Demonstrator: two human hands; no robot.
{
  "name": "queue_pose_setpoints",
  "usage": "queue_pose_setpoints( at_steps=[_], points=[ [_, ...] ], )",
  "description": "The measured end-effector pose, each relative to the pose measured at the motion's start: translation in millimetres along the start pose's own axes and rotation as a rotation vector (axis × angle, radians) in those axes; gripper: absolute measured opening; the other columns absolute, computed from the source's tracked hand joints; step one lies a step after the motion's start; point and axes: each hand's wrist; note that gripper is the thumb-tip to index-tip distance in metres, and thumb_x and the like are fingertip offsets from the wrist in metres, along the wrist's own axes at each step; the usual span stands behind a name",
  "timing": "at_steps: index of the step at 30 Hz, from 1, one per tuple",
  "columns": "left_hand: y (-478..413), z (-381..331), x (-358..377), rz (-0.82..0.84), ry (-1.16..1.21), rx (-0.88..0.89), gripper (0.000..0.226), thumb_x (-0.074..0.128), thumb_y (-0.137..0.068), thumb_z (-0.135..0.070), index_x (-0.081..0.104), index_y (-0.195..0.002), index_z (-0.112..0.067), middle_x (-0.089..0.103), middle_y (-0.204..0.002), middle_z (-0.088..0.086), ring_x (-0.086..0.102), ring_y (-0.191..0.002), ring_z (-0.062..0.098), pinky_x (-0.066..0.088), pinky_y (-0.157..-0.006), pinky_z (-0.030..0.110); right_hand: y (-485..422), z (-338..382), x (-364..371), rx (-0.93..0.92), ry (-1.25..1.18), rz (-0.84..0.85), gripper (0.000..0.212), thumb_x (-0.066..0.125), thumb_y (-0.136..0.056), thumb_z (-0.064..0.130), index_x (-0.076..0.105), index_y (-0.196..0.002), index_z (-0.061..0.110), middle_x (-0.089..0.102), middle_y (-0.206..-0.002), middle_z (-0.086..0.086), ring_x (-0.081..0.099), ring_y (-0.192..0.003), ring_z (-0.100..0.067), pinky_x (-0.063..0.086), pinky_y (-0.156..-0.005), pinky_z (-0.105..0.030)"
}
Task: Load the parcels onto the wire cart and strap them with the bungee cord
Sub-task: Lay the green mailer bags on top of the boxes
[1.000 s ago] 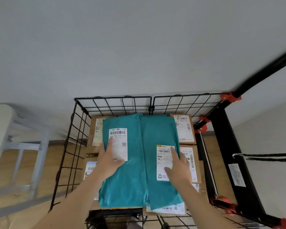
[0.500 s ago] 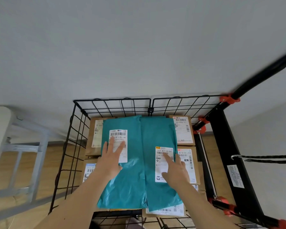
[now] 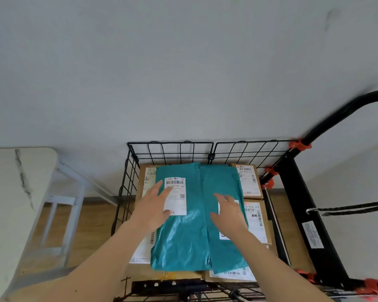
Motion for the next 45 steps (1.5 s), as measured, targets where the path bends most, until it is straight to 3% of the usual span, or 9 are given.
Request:
queue_pose_setpoints(
  at_steps=[4, 10, 16, 21, 23, 27, 33, 37, 45],
  points=[
    [33.2, 16.5, -24.9, -0.118, 0.113, 0.069, 0.065, 0.055, -0.092, -0.028, 0.022, -0.148, -0.025, 0.006, -0.158, -0.001, 0.012, -0.145, 0.021, 0.018, -0.116, 0.035, 26.0, 43.0, 0.0, -0.089, -0.08, -0.062, 0.056, 0.05, -0.093, 0.019, 0.032, -0.145, 0.025, 0.032, -0.149, -0.003, 0.035, -0.131, -0.023, 0.043, -0.1, -0.034],
    [108.6, 54.2, -59.3, -0.294, 0.25, 0.127, 0.061, 0.055, -0.092, -0.024, 0.027, -0.146, -0.027, 0.016, -0.155, -0.005, 0.021, -0.141, 0.013, 0.023, -0.112, 0.027, 80.7, 116.1, 17.9, -0.208, -0.171, -0.154, 0.047, 0.053, -0.092, 0.02, 0.044, -0.138, 0.024, 0.043, -0.142, -0.001, 0.045, -0.124, -0.021, 0.043, -0.098, -0.031],
    [185.1, 128.3, -75.9, -0.371, 0.277, 0.1, 0.056, 0.052, -0.094, -0.028, 0.028, -0.146, -0.027, 0.02, -0.153, -0.005, 0.025, -0.139, 0.012, 0.026, -0.112, 0.029, 138.0, 200.5, 51.7, -0.277, -0.256, -0.182, 0.041, 0.052, -0.093, 0.017, 0.05, -0.133, 0.023, 0.051, -0.135, -0.002, 0.051, -0.119, -0.017, 0.04, -0.089, -0.023],
    [245.5, 196.5, -80.3, -0.428, 0.309, 0.044, 0.052, 0.051, -0.095, -0.028, 0.032, -0.143, -0.025, 0.025, -0.151, -0.006, 0.028, -0.137, 0.012, 0.028, -0.111, 0.027, 180.6, 261.7, 88.7, -0.37, -0.238, -0.184, 0.038, 0.053, -0.093, 0.02, 0.053, -0.131, 0.022, 0.056, -0.132, 0.0, 0.054, -0.115, -0.016, 0.04, -0.093, -0.023],
    [268.3, 220.7, -82.1, -0.449, 0.341, 0.025, 0.05, 0.051, -0.095, -0.028, 0.034, -0.142, -0.025, 0.028, -0.149, -0.006, 0.031, -0.135, 0.012, 0.03, -0.11, 0.028, 193.8, 284.3, 104.7, -0.41, -0.24, -0.178, 0.036, 0.054, -0.094, 0.021, 0.054, -0.13, 0.021, 0.056, -0.132, 0.001, 0.052, -0.119, -0.015, 0.04, -0.097, -0.023],
    [309.1, 271.3, -83.2, -0.511, 0.351, -0.02, 0.047, 0.051, -0.095, -0.029, 0.037, -0.14, -0.026, 0.032, -0.146, -0.009, 0.034, -0.132, 0.011, 0.031, -0.106, 0.025, 215.8, 330.9, 137.3, -0.468, -0.221, -0.151, 0.033, 0.054, -0.094, 0.021, 0.056, -0.126, 0.02, 0.058, -0.13, 0.001, 0.052, -0.12, -0.014, 0.036, -0.09, -0.019],
    [362.9, 345.8, -82.6, -0.564, 0.412, -0.139, 0.043, 0.052, -0.094, -0.028, 0.041, -0.136, -0.027, 0.035, -0.144, -0.01, 0.039, -0.127, 0.009, 0.033, -0.103, 0.023, 240.7, 402.5, 183.2, -0.552, -0.216, -0.054, 0.028, 0.054, -0.093, 0.019, 0.059, -0.121, 0.023, 0.059, -0.126, 0.003, 0.055, -0.111, -0.014, 0.042, -0.087, -0.021],
    [380.3, 386.7, -85.1, -0.611, 0.426, -0.208, 0.04, 0.051, -0.094, -0.028, 0.045, -0.133, -0.027, 0.038, -0.142, -0.01, 0.04, -0.126, 0.007, 0.031, -0.101, 0.019, 247.7, 443.0, 206.3, -0.623, -0.193, -0.002, 0.028, 0.053, -0.094, 0.017, 0.06, -0.12, 0.023, 0.06, -0.122, 0.004, 0.054, -0.105, -0.011, 0.037, -0.083, -0.018],
    [382.0, 463.8, -96.0, -0.641, 0.444, -0.336, 0.032, 0.053, -0.094, -0.027, 0.051, -0.126, -0.027, 0.048, -0.133, -0.012, 0.046, -0.118, 0.005, 0.033, -0.099, 0.018, 214.4, 526.7, 242.3, -0.685, -0.117, 0.082, 0.031, 0.049, -0.089, 0.012, 0.065, -0.114, 0.022, 0.066, -0.112, 0.004, 0.055, -0.09, -0.008, 0.042, -0.077, -0.016]
  ],
)
Point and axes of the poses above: each hand's wrist, its own y-axis away from the middle knuckle, its own x-axis out of the palm, z = x × y
